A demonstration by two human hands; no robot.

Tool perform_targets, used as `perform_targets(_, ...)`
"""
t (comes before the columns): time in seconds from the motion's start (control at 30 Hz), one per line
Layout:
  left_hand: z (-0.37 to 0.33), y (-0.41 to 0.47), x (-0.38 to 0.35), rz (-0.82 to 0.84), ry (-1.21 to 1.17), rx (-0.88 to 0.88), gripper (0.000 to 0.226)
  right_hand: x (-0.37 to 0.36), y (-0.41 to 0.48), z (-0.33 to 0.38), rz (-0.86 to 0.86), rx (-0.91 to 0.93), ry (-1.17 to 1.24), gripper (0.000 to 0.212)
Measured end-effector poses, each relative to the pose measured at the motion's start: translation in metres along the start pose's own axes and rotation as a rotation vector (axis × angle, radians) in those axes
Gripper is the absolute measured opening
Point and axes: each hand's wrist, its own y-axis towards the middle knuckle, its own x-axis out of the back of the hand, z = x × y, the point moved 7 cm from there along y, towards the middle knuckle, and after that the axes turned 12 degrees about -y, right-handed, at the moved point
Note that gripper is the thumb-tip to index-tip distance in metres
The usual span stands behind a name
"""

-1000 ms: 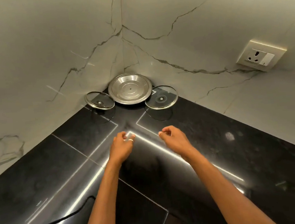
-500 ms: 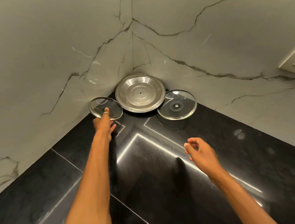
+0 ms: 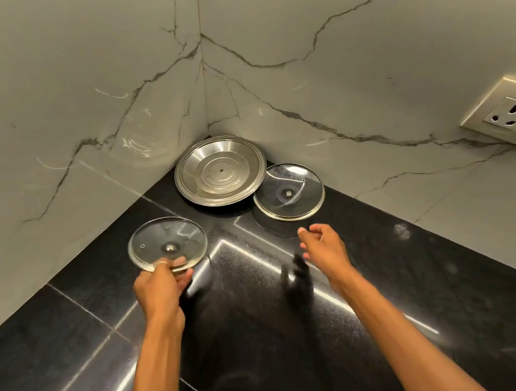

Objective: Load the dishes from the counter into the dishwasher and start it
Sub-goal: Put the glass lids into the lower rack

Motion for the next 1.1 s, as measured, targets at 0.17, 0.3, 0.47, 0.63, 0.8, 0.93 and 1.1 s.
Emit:
perform_targets(0.17, 0.001, -0.051, -0.010, 0.113, -0.009, 0.019, 0.015, -0.008, 0.051, 0.013, -0.098, -0.215, 0.316, 0.073)
perform_targets(0.3, -0.008, -0.073, -0.019, 0.179, -0.012, 0.006, 0.014, -0.023, 0.078, 0.016, -0.079, -0.329, 0.554, 0.063)
perform_targets(0.47, -0.016, -0.088, -0.015, 0.204, 0.037, -0.019, 0.015, -0.038, 0.089, 0.024, 0.025, -0.334, 0.764, 0.036)
perform_targets(0.63, -0.016, -0.094, -0.010, 0.223, 0.112, -0.054, 0.013, -0.011, 0.057, 0.023, -0.032, -0.291, 0.719, 0.034)
perform_targets(0.8, -0.014, -0.116, -0.003, 0.236, 0.208, -0.154, 0.014, 0.031, -0.068, -0.021, -0.168, -0.170, 0.681, 0.024)
perform_targets(0.93, 0.002, -0.150, -0.002, 0.366, 0.330, -0.198, 0.018, 0.058, -0.159, -0.065, -0.181, -0.166, 0.628, 0.024)
perform_targets(1.1, 0.031, -0.209, -0.006, 0.628, 0.515, -0.216, 0.032, 0.095, -0.233, -0.123, -0.270, -0.237, 0.585, 0.014)
